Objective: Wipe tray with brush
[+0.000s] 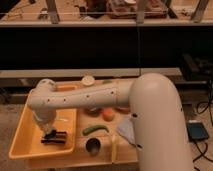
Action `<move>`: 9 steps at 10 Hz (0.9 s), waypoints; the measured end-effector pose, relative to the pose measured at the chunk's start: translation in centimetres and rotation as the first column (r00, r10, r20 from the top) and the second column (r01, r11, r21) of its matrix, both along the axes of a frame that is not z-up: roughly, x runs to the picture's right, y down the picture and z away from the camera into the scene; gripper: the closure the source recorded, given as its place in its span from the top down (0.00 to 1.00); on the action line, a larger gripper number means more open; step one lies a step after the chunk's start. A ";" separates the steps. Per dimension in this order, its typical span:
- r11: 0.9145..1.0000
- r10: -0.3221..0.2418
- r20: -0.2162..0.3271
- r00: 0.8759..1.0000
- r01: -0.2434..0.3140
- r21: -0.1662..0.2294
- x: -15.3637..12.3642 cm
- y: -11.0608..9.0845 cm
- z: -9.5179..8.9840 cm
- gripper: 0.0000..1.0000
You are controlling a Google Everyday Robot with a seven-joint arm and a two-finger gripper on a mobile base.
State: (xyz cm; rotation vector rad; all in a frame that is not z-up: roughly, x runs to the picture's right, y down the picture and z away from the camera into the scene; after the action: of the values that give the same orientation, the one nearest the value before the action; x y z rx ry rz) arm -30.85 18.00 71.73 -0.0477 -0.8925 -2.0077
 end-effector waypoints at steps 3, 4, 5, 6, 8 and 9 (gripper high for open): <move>1.000 -0.003 0.005 1.000 0.003 -0.003 -0.4 0.8 0.1 0.10; 1.000 -0.002 0.004 1.000 0.002 -0.004 -0.3 0.7 0.1 0.10; 1.000 -0.003 0.005 1.000 0.003 -0.005 -0.4 0.8 0.1 0.10; 1.000 -0.004 0.006 1.000 0.004 -0.006 -0.5 0.8 0.0 0.10; 1.000 0.004 0.001 1.000 -0.004 -0.013 -0.4 0.9 0.5 0.10; 1.000 0.011 -0.007 1.000 -0.011 -0.020 -0.1 1.2 1.3 0.10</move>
State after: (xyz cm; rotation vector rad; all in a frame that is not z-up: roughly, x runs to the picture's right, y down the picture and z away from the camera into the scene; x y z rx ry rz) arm -30.90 19.22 73.05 -0.0604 -0.9063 -1.9875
